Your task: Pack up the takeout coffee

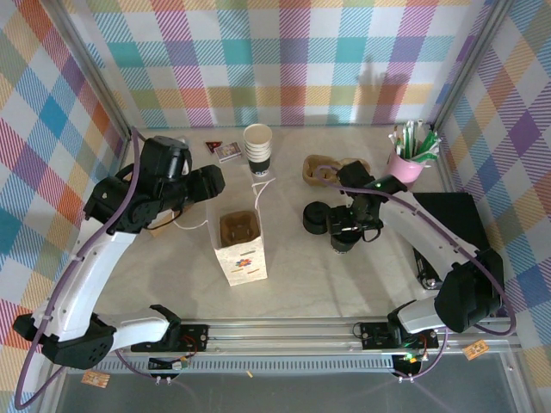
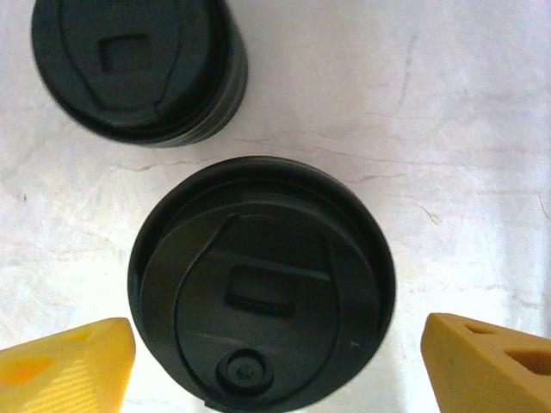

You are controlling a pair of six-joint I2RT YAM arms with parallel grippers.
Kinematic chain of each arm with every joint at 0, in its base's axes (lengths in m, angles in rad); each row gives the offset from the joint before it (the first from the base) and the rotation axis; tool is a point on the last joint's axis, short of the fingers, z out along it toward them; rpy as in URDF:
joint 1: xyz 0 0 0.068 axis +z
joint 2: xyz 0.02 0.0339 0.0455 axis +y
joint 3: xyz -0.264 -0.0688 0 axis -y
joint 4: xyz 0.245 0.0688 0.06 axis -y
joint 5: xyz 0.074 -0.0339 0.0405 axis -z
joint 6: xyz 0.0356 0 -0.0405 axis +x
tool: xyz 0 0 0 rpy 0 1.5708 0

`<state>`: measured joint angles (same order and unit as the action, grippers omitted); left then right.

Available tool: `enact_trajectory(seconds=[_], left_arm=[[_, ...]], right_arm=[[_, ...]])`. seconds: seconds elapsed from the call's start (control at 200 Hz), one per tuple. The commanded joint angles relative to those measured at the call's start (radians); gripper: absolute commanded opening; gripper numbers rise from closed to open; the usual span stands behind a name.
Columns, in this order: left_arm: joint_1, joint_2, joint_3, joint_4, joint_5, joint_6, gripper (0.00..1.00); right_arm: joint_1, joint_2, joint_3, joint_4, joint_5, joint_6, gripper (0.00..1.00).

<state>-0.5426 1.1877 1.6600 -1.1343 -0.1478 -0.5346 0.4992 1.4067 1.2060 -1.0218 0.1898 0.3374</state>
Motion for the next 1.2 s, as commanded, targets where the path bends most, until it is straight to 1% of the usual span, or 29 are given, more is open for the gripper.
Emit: enact_trajectory(seconds=[0.0,0.07,0.14,0.235,0.53,0.715,0.895,0.97,1.195], left_arm=[[-0.004,-0.032,0.023,-0.039,-0.006,-0.007,0.71],[-0.005,-0.045,0.013,-0.039,-0.006,-0.017,0.71],[-0.004,-0.055,0.002,-0.041,-0.004,-0.023,0.71],[-0.004,-0.07,-0.009,-0.045,-0.006,-0.031,0.71],[-0.005,-0.101,-0.056,-0.037,-0.008,-0.042,0.71],[-0.005,-0.1,-0.06,-0.035,-0.001,-0.046,0.7],[-0.005,-0.106,-0.06,-0.048,0.005,-0.046,0.7],[-0.004,-0.114,-0.062,-0.055,0.0,-0.047,0.7],[-0.005,-0.123,-0.075,-0.057,-0.002,-0.044,0.7]], right_arm=[[0.014,-0.034,0.022,-0.065,0.063,0.221,0.84],[0.026,-0.044,0.015,-0.057,0.08,0.27,0.83],[0.043,-0.041,0.018,-0.055,0.098,0.288,0.83],[0.055,-0.021,0.023,-0.055,0.112,0.288,0.85],[0.065,0.028,0.028,-0.025,0.093,0.28,0.87],[0.069,0.055,0.018,-0.016,0.085,0.272,0.84],[0.07,0.055,0.001,0.002,0.086,0.253,0.77],[0.07,0.058,0.0,-0.002,0.085,0.253,0.77],[0.07,0.066,-0.022,0.0,0.082,0.253,0.8]])
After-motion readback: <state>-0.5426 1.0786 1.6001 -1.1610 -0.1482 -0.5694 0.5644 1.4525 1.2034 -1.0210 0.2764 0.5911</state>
